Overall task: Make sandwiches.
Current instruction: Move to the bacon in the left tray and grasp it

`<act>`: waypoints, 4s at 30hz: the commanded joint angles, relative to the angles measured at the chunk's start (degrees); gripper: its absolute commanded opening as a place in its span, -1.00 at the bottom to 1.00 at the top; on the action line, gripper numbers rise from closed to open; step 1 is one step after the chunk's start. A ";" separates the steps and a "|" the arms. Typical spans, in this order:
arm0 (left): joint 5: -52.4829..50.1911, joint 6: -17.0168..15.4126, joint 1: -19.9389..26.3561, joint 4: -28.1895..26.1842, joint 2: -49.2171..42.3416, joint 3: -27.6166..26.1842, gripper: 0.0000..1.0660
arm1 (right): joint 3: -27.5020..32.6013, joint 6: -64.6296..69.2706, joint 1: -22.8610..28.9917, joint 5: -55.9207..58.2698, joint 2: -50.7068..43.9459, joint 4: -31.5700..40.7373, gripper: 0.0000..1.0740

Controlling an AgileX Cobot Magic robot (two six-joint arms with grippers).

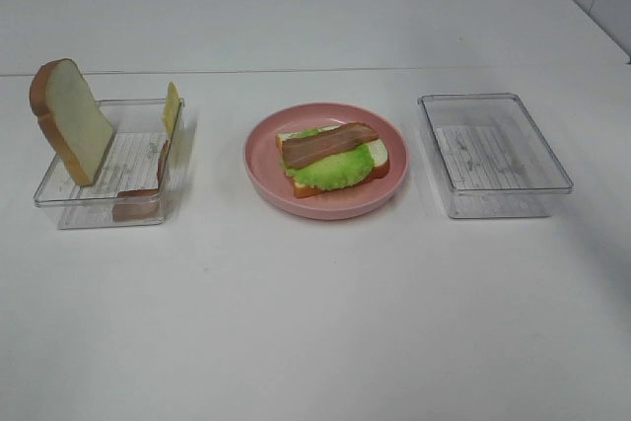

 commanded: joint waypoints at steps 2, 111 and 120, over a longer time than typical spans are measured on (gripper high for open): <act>-0.23 -0.11 0.17 -0.06 -0.34 0.11 0.83 | 4.81 0.17 -3.72 6.42 -3.15 1.03 0.85; -0.23 -0.11 0.17 -0.06 -0.29 0.11 0.83 | 100.96 0.57 -26.99 -6.82 -121.93 7.96 0.84; -0.23 -0.11 0.17 -0.06 -0.29 0.11 0.83 | 100.96 0.57 -26.99 -6.82 -121.93 7.96 0.84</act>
